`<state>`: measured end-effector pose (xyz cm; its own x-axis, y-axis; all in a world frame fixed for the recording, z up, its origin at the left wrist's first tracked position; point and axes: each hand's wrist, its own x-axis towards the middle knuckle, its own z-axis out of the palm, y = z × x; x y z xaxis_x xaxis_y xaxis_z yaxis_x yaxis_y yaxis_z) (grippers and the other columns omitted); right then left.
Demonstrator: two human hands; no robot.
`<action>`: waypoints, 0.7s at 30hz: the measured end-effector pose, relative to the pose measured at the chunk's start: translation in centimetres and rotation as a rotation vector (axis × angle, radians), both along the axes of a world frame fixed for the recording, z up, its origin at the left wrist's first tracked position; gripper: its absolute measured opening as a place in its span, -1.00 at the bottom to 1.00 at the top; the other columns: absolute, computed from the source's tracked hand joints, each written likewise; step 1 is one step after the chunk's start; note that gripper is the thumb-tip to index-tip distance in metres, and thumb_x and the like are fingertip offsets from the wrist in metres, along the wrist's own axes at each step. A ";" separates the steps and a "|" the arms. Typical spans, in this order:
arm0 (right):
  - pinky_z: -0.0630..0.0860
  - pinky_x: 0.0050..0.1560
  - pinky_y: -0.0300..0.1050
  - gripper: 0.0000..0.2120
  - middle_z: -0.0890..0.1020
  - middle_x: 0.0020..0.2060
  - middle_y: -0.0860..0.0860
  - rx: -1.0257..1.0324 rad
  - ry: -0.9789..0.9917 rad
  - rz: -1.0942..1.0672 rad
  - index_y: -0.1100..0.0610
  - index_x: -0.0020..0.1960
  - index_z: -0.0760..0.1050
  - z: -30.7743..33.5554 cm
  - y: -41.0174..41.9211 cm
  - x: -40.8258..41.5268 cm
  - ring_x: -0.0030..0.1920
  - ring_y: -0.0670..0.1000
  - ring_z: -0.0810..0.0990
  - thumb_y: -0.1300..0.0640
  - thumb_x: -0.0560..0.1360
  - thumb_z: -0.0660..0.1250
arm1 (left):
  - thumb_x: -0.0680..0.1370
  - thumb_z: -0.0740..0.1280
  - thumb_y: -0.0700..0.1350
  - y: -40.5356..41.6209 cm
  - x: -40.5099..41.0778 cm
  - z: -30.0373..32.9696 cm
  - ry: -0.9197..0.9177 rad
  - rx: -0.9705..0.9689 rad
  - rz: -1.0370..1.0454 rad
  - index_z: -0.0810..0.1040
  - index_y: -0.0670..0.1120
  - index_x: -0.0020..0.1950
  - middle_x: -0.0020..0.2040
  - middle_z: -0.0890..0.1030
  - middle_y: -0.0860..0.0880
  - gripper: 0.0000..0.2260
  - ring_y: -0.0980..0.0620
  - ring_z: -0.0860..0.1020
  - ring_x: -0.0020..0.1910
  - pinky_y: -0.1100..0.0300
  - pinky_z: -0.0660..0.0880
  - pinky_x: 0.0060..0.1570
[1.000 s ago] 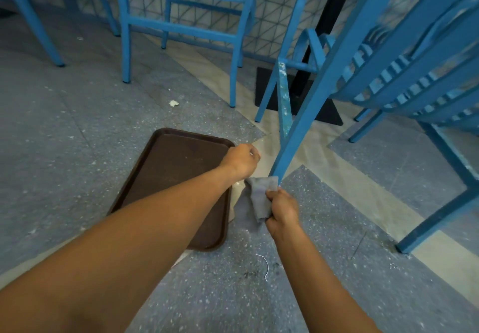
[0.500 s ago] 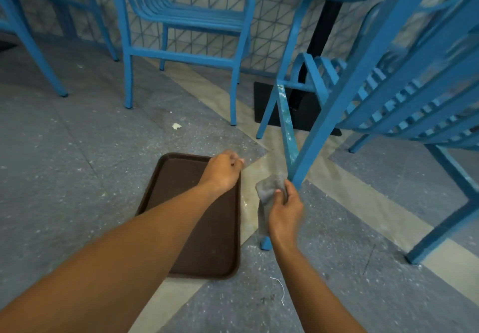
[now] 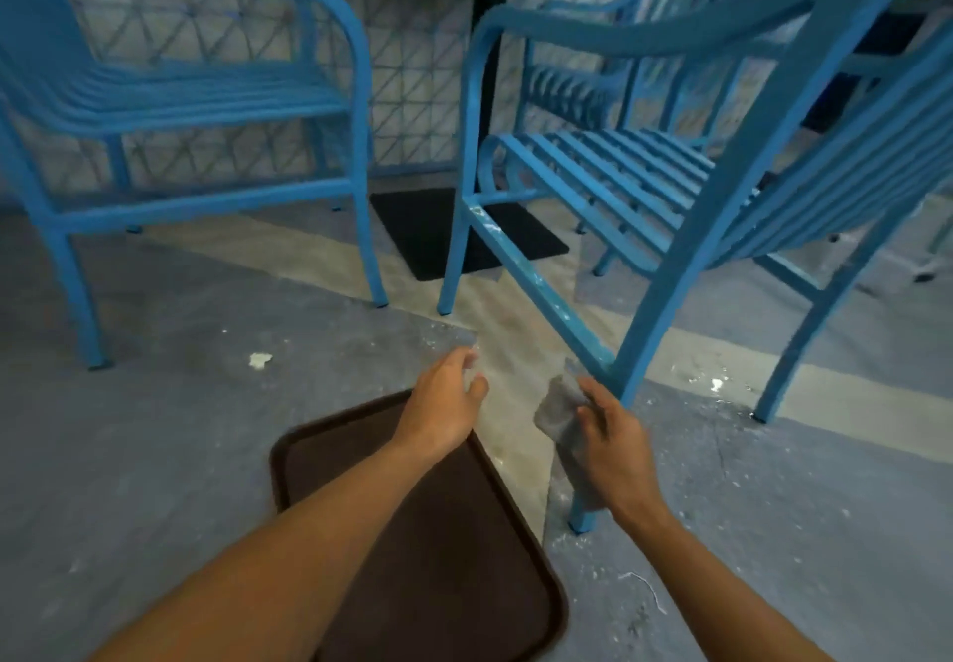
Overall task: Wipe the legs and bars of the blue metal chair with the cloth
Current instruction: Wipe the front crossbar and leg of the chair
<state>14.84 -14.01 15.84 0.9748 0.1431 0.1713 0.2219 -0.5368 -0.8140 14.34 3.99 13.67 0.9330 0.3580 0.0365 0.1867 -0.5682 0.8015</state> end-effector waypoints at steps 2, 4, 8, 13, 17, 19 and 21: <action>0.31 -0.05 -0.42 -0.72 0.49 -0.02 -0.10 -0.040 0.004 -0.018 0.08 0.23 0.49 1.2 0.3 0.2 0.00 -0.09 0.48 0.27 0.58 0.15 | 0.58 0.21 -0.05 1.4 1.0 1.7 -0.034 -0.031 -0.020 0.40 -0.02 0.31 0.24 0.49 0.05 -0.71 0.04 0.45 0.25 0.10 0.41 0.25; 0.34 -0.12 -0.47 -0.72 0.49 -0.01 -0.10 -0.065 0.021 -0.039 0.07 0.24 0.48 2.6 0.4 0.3 -0.01 -0.10 0.48 0.24 0.59 0.14 | 0.59 0.21 -0.05 2.9 2.6 3.8 -0.067 -0.079 -0.018 0.42 -0.04 0.28 0.23 0.50 0.01 -0.73 0.04 0.46 0.23 0.16 0.41 0.20; 0.37 -0.23 -0.56 -0.71 0.53 -0.08 -0.14 -0.115 -0.025 -0.047 -0.02 0.19 0.48 4.9 0.3 0.3 -0.11 -0.19 0.52 0.26 0.57 0.16 | 0.60 0.19 -0.06 4.6 6.5 8.1 -0.165 -0.149 0.024 0.43 -0.09 0.26 0.23 0.51 -0.06 -0.74 -0.01 0.49 0.20 0.14 0.42 0.17; 0.38 -0.20 -0.56 -0.69 0.57 -0.13 -0.19 -0.036 -0.037 -0.074 -0.08 0.12 0.48 5.3 2.2 2.1 -0.16 -0.34 0.51 0.29 0.55 0.18 | 0.61 0.14 -0.04 4.9 11.3 12.4 -0.259 -0.257 -0.005 0.47 -0.09 0.23 0.19 0.53 -0.02 -0.74 0.08 0.48 0.13 0.26 0.33 0.04; 0.38 -0.15 -0.56 -0.71 0.61 -0.10 -0.16 0.006 -0.013 -0.081 -0.02 0.12 0.53 4.0 4.2 3.7 -0.10 -0.40 0.50 0.30 0.54 0.20 | 0.62 0.14 -0.04 4.7 14.5 13.7 -0.310 -0.306 -0.055 0.46 -0.09 0.26 0.19 0.52 0.00 -0.73 0.10 0.46 0.14 0.27 0.34 0.07; 0.37 -0.13 -0.57 -0.71 0.60 -0.10 -0.21 0.036 0.000 -0.081 0.00 0.11 0.54 4.4 5.2 4.6 -0.09 -0.40 0.50 0.31 0.53 0.21 | 0.62 0.14 -0.04 5.7 16.1 14.6 -0.294 -0.300 -0.042 0.45 -0.09 0.27 0.21 0.51 0.01 -0.72 0.09 0.46 0.15 0.27 0.35 0.08; 0.36 -0.12 -0.59 -0.69 0.56 -0.12 -0.29 0.063 0.017 -0.070 -0.04 0.09 0.52 5.2 6.1 5.5 -0.08 -0.45 0.48 0.33 0.52 0.21 | 0.61 0.15 -0.04 7.1 17.7 15.2 -0.254 -0.293 0.012 0.44 -0.09 0.28 0.23 0.51 -0.02 -0.72 0.04 0.47 0.18 0.24 0.36 0.10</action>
<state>20.34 -7.96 21.08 0.9848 0.0642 0.1612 0.1716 -0.4985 -0.8497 32.08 11.14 28.84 0.9031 0.3985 0.1602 -0.0334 -0.3068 0.9512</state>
